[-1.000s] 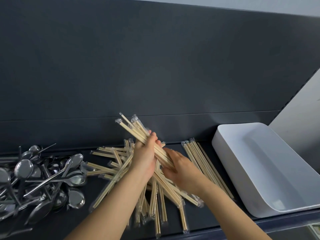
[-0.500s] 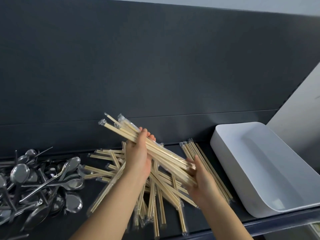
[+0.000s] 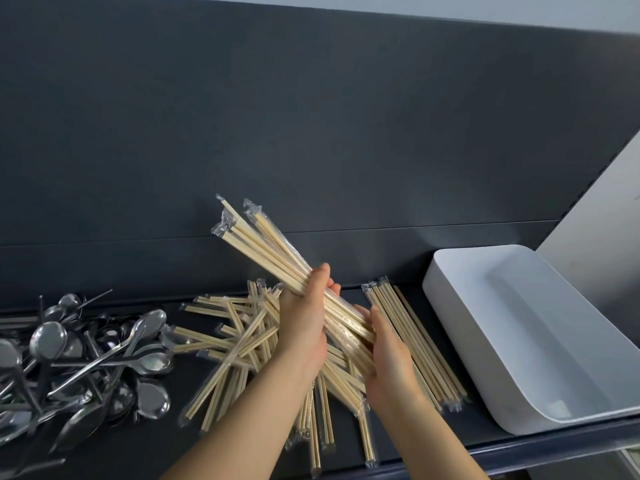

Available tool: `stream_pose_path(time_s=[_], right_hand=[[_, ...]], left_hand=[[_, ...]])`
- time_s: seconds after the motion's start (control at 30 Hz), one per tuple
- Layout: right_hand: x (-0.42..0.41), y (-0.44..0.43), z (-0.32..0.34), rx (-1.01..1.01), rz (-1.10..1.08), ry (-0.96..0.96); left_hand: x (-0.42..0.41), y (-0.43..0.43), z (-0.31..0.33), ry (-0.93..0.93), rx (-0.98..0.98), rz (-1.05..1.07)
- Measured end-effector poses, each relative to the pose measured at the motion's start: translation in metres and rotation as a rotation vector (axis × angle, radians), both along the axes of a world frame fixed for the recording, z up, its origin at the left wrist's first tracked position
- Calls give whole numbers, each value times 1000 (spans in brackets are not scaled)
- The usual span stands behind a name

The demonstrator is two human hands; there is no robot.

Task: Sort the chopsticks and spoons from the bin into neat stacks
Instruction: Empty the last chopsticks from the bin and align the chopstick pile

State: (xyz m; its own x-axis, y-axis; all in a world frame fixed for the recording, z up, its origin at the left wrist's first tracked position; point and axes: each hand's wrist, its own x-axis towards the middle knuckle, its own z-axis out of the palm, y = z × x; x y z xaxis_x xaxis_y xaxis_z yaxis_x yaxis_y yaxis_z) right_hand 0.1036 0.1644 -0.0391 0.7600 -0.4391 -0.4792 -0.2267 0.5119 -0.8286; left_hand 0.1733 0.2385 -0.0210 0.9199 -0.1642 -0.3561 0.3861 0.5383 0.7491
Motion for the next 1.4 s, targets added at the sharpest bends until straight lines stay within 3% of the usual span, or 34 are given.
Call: stream_pose_path(time_s=[0.1, 0.27, 0.4, 0.5, 0.63, 0.77, 0.9, 1.2, 1.4], right_hand=[[-1, -5, -4, -46, 25, -5], [-2, -22, 10, -314, 169, -103], [12, -28, 39, -533, 337, -311], [21, -23, 50, -585, 313, -352], [25, -26, 55, -727, 64, -381], [22, -46, 60, -784, -15, -400], [34, -73, 47, -836, -92, -348], [58, -71, 6, -809, 44, -321], [58, -73, -10, -757, 83, -319]], left_hand=[[5, 7, 3, -70, 37, -6], [17, 21, -1, -547, 708, -224], [11, 18, -9, -776, 898, -458], [-5, 3, -12, -813, 833, -530], [-10, -17, -3, -817, 800, -533], [-2, -27, -4, -810, 844, -699], [6, -17, -26, -758, 943, -661], [17, 2, -61, -893, 1360, -703], [19, 6, -76, -964, 1464, -753]])
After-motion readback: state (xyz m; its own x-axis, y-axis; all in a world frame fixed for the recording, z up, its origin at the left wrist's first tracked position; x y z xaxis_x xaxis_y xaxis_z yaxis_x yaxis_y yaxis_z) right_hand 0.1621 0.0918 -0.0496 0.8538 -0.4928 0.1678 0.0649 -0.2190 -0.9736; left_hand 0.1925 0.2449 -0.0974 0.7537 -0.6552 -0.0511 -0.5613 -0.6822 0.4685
